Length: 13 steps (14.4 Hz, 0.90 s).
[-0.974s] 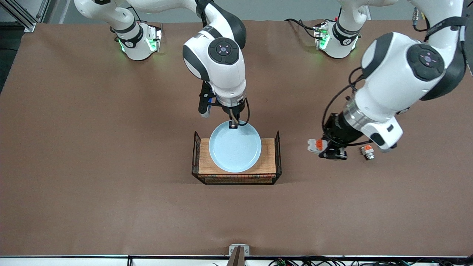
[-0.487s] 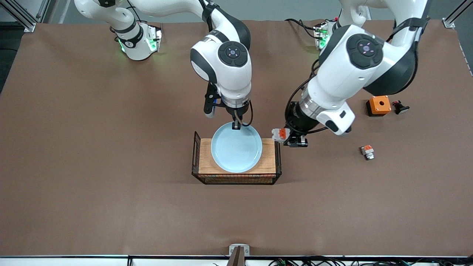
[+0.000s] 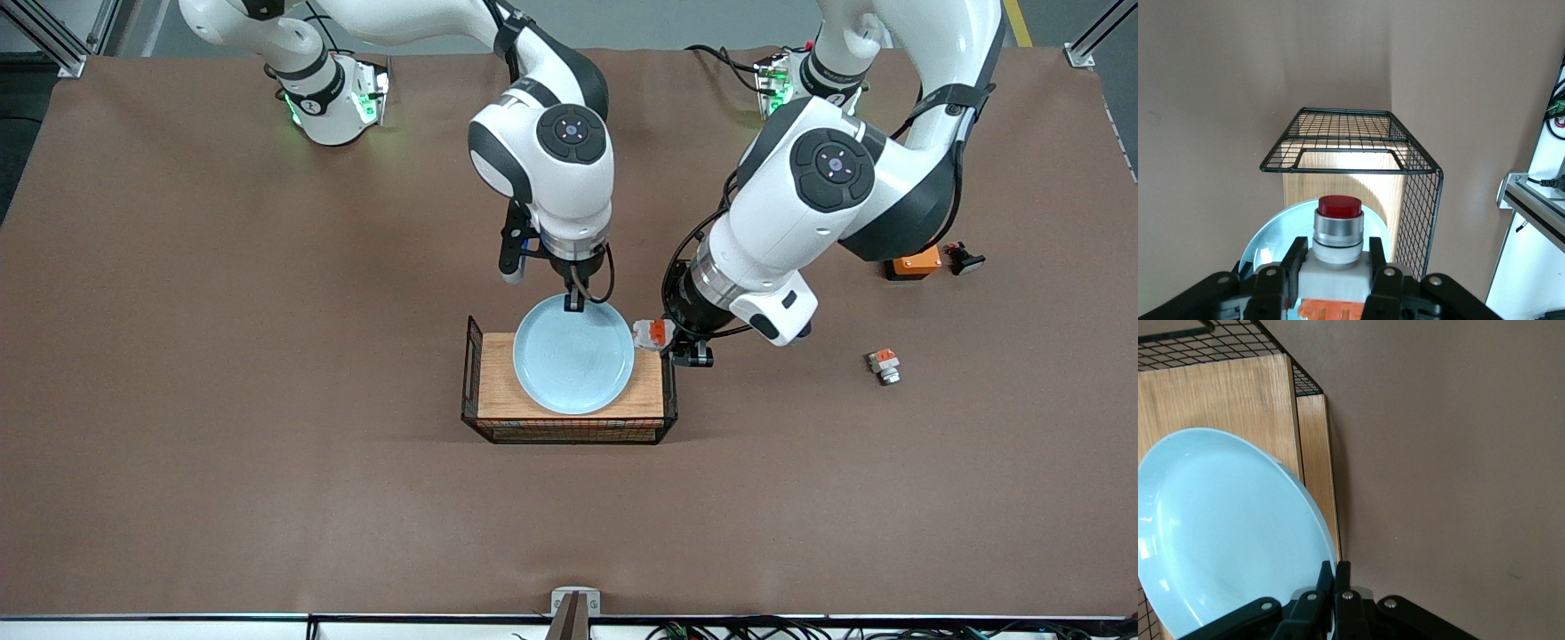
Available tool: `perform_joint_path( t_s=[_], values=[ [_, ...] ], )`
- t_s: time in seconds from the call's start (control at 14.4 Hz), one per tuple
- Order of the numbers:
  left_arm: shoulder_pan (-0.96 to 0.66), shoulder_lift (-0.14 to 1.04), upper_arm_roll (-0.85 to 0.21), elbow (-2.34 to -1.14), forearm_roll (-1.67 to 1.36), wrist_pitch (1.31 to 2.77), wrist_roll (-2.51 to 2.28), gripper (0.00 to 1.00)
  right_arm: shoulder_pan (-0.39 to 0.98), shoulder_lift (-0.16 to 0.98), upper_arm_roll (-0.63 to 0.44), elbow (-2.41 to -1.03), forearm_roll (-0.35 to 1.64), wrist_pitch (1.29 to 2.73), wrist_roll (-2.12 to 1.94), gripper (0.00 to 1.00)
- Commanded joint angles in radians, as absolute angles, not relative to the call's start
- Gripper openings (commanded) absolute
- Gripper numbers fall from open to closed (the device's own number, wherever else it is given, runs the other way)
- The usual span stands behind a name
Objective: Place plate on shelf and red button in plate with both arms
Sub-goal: 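Lower the plate onto the box while the left gripper carries the button over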
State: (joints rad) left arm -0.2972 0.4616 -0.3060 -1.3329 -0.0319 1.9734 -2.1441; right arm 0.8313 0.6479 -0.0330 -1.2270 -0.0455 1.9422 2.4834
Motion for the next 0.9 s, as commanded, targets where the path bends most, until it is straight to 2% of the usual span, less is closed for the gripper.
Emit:
perform_joint_path(
  t_s=[0.0,0.28,0.35,0.42,0.49,0.56,0.83],
  values=[
    [-0.305,0.466,-0.298,-1.301,-0.035,1.956,-2.151,0.3,0.844,0.658,-0.043,-1.23,-0.084,1.954,2.511,0.02],
    [-0.304,0.471,-0.296,-1.301,-0.035,1.965,-2.149,0.3,0.841,0.663,-0.043,-1.229,-0.1,1.954,2.503,0.1],
    [-0.304,0.471,-0.296,-1.301,-0.035,1.967,-2.148,0.3,0.841,0.667,-0.043,-1.229,-0.103,1.954,2.5,0.15],
    [-0.302,0.474,-0.296,-1.301,-0.035,1.967,-2.148,0.3,0.841,0.67,-0.043,-1.229,-0.112,1.954,2.499,0.3],
    [-0.302,0.474,-0.296,-1.301,-0.035,1.967,-2.148,0.3,0.841,0.676,-0.041,-1.229,-0.117,1.954,2.5,0.7],
    [-0.304,0.474,-0.298,-1.301,-0.035,1.967,-2.148,0.3,0.842,0.68,-0.043,-1.229,-0.126,1.953,2.502,1.0],
    [-0.302,0.476,-0.296,-1.301,-0.035,1.968,-2.146,0.3,0.839,0.684,-0.043,-1.223,-0.13,1.95,2.499,1.0]
  ],
)
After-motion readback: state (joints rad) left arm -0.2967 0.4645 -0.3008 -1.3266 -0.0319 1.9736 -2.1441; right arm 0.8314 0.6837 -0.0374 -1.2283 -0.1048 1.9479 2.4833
